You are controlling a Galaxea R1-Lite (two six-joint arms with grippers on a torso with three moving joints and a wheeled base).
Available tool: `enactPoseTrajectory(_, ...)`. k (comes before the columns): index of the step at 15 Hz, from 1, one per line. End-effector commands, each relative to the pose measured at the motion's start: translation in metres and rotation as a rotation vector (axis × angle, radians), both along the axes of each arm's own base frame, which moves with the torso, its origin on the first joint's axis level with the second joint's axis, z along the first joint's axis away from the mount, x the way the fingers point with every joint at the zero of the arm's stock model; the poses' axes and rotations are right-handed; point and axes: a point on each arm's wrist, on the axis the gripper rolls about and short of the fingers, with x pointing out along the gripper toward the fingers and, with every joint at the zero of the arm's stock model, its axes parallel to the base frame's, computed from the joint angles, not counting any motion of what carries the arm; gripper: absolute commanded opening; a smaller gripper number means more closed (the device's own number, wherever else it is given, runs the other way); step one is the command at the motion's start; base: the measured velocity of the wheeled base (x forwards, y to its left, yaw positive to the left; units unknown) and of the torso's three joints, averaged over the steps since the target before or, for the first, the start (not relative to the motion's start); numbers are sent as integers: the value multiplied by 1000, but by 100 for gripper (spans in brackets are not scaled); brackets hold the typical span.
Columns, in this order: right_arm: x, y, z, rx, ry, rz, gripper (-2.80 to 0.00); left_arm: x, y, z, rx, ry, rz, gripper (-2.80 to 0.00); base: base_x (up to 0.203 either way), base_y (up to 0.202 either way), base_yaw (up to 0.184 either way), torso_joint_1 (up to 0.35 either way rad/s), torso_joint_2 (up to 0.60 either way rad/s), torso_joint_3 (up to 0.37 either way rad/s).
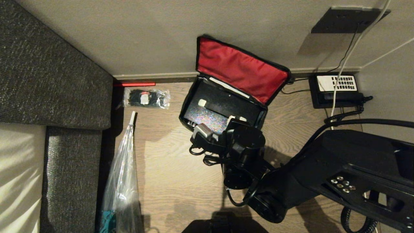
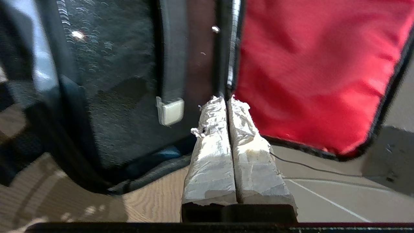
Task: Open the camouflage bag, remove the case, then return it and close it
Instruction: Grip the handle
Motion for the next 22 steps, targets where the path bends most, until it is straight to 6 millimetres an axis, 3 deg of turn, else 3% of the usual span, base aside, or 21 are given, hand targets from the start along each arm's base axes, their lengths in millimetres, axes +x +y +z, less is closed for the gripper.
enactPoseTrajectory(1, 9, 10, -12, -5, 1, -16, -280, 0, 0, -1, -1, 1, 2, -280, 0, 0, 0, 0, 0, 0)
enactPoseTrajectory(2, 14, 16, -9, 18, -12, -39, -280, 0, 0, -1, -1, 1, 1, -280, 0, 0, 0, 0, 0, 0)
enactPoseTrajectory(5, 22, 25, -28, 5, 8, -76, -280, 0, 0, -1, -1, 1, 1, -280, 0, 0, 0, 0, 0, 0)
enactPoseTrajectory(13, 47, 36, -36, 72, -41, -92, -280, 0, 0, -1, -1, 1, 2, -280, 0, 0, 0, 0, 0, 0)
enactPoseTrajectory(15, 48, 37, -38, 67, -43, -81, 0, 0, 0, -1, -1, 1, 1, -280, 0, 0, 0, 0, 0, 0)
enactPoseTrajectory(22, 63, 48, -46, 109, -71, -104, 0, 0, 0, -1, -1, 1, 1, -280, 0, 0, 0, 0, 0, 0)
